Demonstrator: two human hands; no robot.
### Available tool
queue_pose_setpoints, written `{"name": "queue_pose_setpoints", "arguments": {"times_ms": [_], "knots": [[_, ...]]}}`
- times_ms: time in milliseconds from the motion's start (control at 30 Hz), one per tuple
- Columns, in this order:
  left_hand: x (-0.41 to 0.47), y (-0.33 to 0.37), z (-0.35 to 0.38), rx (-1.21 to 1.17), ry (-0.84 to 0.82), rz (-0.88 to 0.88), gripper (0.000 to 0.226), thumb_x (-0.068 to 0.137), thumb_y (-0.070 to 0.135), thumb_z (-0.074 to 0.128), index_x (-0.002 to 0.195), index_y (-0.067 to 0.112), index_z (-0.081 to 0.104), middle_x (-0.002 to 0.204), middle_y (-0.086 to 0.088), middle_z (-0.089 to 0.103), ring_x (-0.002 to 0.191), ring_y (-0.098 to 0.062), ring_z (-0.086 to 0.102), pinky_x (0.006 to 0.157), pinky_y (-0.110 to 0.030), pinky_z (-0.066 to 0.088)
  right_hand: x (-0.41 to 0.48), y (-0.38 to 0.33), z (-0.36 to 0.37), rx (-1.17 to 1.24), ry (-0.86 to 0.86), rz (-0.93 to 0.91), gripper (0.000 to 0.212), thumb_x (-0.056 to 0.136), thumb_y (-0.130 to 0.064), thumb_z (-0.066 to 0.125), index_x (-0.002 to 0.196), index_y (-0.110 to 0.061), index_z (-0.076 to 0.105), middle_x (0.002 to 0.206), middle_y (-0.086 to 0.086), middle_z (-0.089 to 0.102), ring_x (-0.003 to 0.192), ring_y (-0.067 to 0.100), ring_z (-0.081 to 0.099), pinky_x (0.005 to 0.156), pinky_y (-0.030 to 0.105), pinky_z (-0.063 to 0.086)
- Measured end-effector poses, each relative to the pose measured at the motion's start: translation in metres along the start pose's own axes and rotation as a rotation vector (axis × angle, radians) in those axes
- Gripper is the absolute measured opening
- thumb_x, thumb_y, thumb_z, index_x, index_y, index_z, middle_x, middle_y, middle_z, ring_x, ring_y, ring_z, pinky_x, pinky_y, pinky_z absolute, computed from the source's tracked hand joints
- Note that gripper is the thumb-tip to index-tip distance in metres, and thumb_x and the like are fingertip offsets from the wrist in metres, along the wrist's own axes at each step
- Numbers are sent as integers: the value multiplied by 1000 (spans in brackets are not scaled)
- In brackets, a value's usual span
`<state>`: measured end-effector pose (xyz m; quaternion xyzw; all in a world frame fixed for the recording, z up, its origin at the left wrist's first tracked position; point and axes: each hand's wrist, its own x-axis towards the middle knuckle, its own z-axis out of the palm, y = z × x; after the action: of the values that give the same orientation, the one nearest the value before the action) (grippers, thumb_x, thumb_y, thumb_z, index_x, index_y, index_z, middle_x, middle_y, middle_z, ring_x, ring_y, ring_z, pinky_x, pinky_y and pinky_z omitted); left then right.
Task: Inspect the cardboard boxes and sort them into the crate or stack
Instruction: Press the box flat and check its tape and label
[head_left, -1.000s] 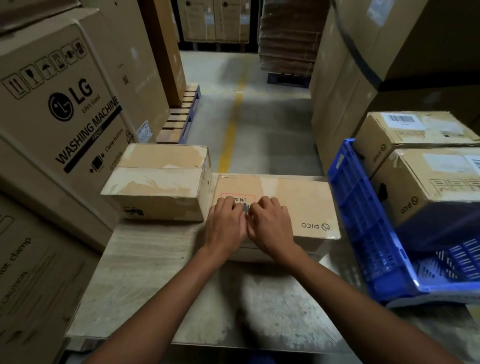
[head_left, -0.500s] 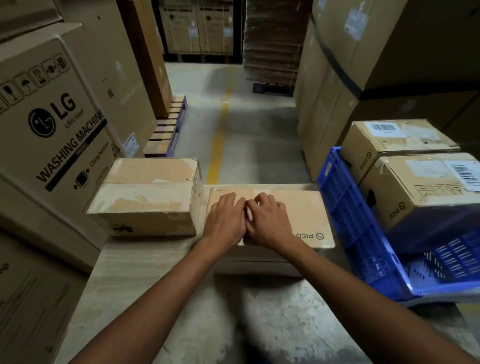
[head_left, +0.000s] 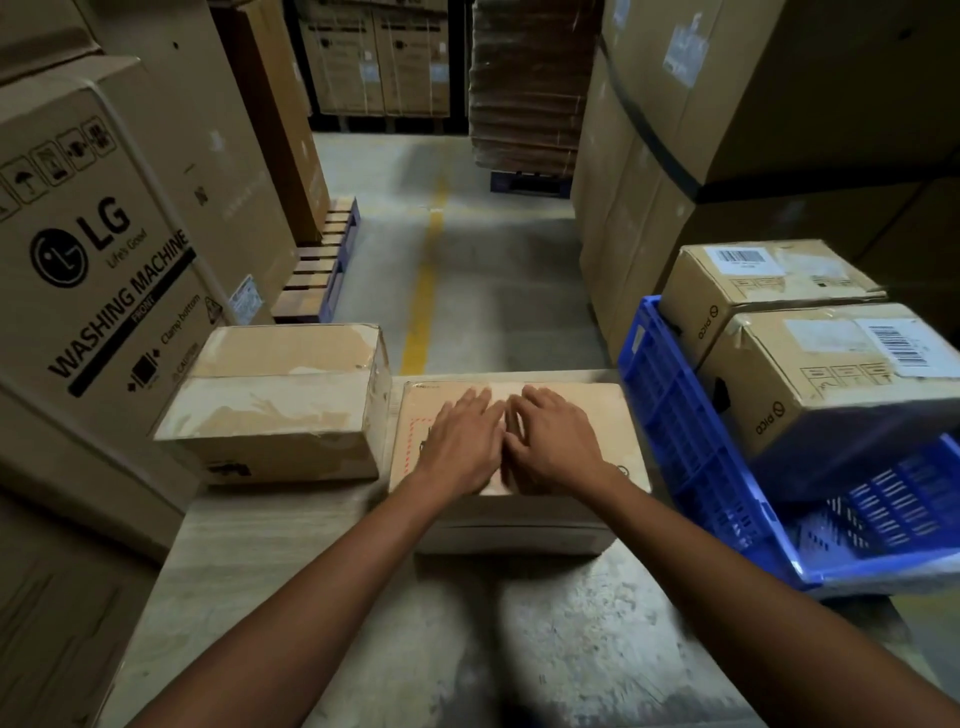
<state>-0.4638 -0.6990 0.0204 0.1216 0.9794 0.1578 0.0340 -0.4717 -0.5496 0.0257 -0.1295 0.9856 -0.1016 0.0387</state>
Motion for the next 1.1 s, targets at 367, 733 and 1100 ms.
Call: {"name": "queue_pose_setpoints", "arguments": {"times_ms": [367, 733, 1100], "knots": [[-27, 33, 33, -23, 72, 18, 58, 102, 38, 15, 150, 17, 41, 160, -3, 30, 150, -21, 20, 122, -42, 13, -42, 14, 16, -9, 26, 50, 75, 90, -52, 6, 151, -21, 38, 164, 8, 27, 151, 27, 21, 118, 50, 21], [-50, 43, 26, -26, 223, 55, 52, 97, 34, 29, 119, 10, 68, 129, -12, 65, 126, -31, 57, 107, -44, 43, -62, 9, 16, 18, 164, 1, 48, 91, -42, 31, 107, -22, 72, 112, 1, 65, 108, 25, 59, 87, 40, 45], [-58, 54, 34, 1, 190, 8, 34, 102, 25, 42, 124, 13, 65, 140, -10, 58, 136, -28, 46, 114, -39, 32, -77, 22, 22, 18, 222, -98, 35, 89, -33, 47, 99, -17, 76, 103, 6, 71, 98, 29, 65, 81, 39, 53]]}}
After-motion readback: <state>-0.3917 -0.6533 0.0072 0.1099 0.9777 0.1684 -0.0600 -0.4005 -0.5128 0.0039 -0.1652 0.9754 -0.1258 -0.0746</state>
